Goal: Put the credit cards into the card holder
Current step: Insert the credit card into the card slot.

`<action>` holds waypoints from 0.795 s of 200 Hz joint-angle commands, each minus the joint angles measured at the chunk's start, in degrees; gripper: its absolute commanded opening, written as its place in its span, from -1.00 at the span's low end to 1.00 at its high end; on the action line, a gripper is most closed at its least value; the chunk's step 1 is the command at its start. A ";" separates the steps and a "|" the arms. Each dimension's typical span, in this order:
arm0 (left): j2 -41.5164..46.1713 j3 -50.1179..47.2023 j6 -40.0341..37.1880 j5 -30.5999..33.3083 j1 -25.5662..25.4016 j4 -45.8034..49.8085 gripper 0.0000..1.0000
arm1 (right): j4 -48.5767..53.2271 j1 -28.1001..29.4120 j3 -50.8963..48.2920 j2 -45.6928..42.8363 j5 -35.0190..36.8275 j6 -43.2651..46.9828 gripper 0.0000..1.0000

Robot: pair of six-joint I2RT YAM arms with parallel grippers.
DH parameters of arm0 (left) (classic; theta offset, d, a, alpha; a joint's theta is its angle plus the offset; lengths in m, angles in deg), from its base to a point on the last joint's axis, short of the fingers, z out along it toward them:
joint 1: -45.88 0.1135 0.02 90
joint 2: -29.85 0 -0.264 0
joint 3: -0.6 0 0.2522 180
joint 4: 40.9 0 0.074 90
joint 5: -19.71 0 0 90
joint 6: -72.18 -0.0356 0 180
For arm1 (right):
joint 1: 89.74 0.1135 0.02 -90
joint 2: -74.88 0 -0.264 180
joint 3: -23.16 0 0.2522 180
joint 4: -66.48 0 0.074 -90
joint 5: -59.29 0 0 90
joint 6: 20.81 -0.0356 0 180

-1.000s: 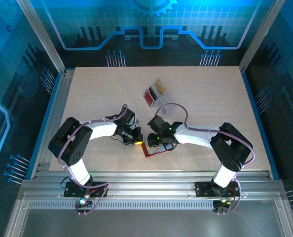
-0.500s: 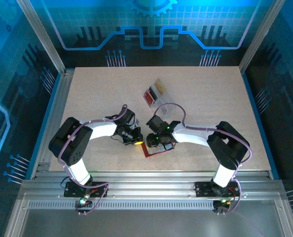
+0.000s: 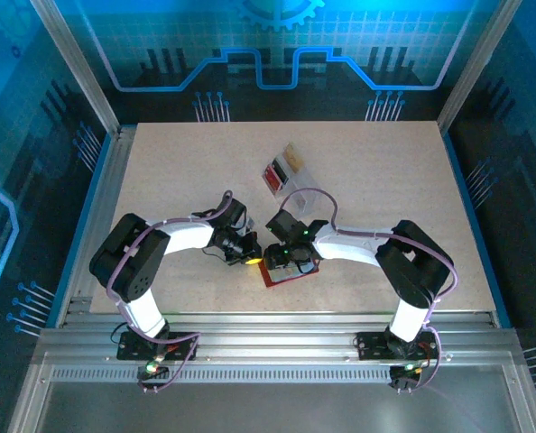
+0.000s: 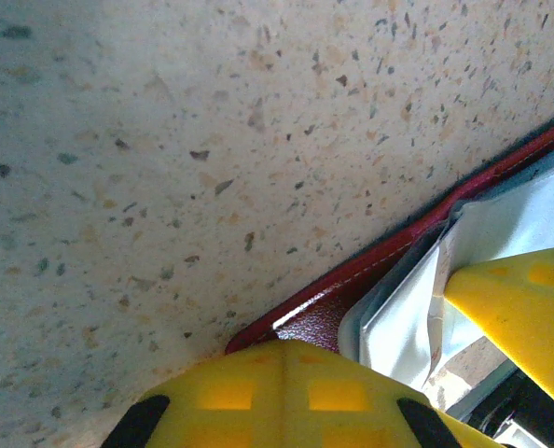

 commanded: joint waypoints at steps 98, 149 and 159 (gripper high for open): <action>-6.06 -1.86 -0.75 2.95 -0.93 -1.24 -0.98 | 7.86 2.72 3.82 3.58 7.69 0.92 0.28; -6.32 -1.86 -0.93 2.83 -0.94 -1.40 -0.98 | 4.38 0.61 0.23 -1.41 2.87 1.74 0.41; -6.37 -1.78 -0.88 2.71 -1.00 -1.56 -0.97 | 3.88 0.49 0.23 -1.40 1.50 2.41 0.46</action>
